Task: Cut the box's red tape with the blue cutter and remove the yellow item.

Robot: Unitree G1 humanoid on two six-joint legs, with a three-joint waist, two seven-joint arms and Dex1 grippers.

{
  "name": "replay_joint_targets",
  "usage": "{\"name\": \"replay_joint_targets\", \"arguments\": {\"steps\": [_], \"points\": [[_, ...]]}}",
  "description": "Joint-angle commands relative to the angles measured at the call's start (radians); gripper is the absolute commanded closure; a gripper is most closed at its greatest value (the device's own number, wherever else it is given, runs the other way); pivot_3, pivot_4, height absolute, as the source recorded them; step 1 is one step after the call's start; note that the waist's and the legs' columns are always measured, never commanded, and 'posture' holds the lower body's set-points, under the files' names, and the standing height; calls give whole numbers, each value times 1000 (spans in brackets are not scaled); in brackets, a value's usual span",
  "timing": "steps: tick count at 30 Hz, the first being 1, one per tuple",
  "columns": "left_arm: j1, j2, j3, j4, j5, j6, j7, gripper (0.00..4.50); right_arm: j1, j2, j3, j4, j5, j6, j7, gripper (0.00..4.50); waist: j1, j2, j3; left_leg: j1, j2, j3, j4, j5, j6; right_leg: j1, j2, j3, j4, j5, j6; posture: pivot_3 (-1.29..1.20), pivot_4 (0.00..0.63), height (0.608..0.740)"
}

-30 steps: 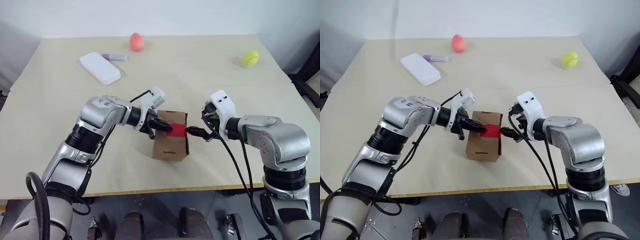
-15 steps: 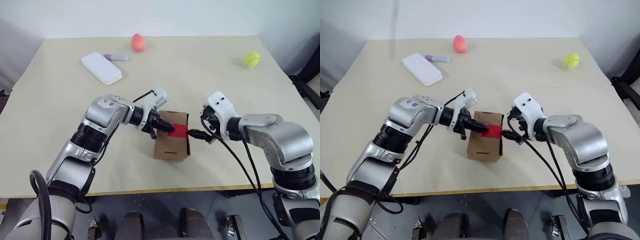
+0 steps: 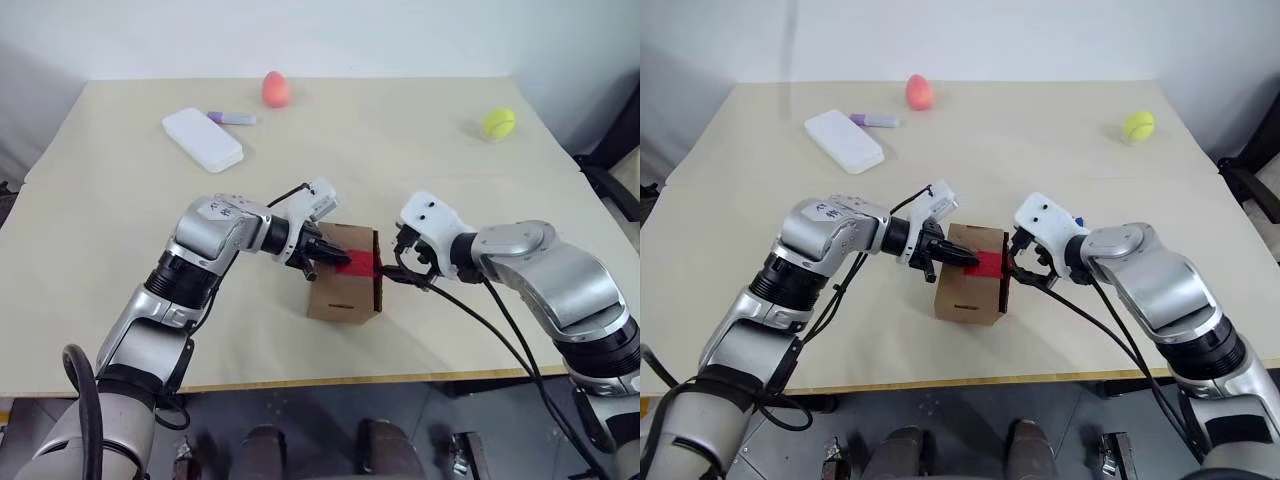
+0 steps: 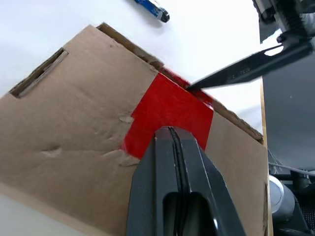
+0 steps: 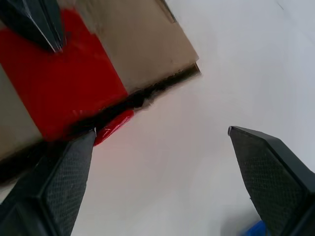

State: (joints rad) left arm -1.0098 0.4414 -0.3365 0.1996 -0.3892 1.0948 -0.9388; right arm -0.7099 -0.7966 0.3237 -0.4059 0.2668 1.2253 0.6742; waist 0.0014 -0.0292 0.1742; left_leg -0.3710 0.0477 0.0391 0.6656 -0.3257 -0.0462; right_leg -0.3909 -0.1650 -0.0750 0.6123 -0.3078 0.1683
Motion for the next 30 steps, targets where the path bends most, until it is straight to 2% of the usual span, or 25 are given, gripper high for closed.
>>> {"name": "replay_joint_targets", "arguments": {"steps": [1, 6, 11, 16, 19, 25, 30], "points": [[24, -5, -12, -31, 3, 29, 8, 4500, 68, -8, 109, 29, 16, 12, 47, 30, -1, -1, 0, 0, 0, 0, 0, 0, 0, 0, 0, 0, 0, 0, 0, 0, 150, 740], [39, -14, -6, -44, 2, 42, 18, 4500, 88, 4, 37, 25, 39, 40, 51, 30, 0, 2, 0, -1, 0, 2, 1, 0, 0, -1, 0, 1, -1, 0, 0, 0, 150, 740], [44, -13, 1, -51, 3, 48, 22, 4500, 112, 156, -214, 19, 142, 202, 18, 30, 2, 2, 0, -2, 0, 2, 1, 0, 0, -1, 0, 1, -1, 0, 0, 0, 150, 740], [48, -11, 4, -55, 3, 52, 23, 4500, 113, 273, -394, 33, 201, 361, -15, 30, 3, 3, 1, -2, 0, 2, 1, 0, 0, -1, 0, 1, -1, 0, 0, 0, 150, 740], [50, -9, 5, -60, 4, 54, 25, 4500, 129, 336, -505, 86, 247, 389, -50, 30, 3, 3, 1, -2, 0, 2, 1, 0, 0, -1, 0, 1, -1, 0, 0, 0, 150, 740], [57, -5, 7, -75, 0, 64, 28, 4500, 172, 406, -605, 150, 337, 389, -119, 30, 0, 4, 1, -2, 0, 2, 0, 0, 0, -2, 0, 1, -1, 0, 0, 0, 150, 740], [66, 5, 2, -97, -3, 75, 25, 4500, 175, 485, -638, 269, 323, 373, -145, 30, -5, 5, 0, -1, 0, 2, 0, 0, 0, -1, 0, 1, 0, 0, 0, 0, 150, 740]]}}
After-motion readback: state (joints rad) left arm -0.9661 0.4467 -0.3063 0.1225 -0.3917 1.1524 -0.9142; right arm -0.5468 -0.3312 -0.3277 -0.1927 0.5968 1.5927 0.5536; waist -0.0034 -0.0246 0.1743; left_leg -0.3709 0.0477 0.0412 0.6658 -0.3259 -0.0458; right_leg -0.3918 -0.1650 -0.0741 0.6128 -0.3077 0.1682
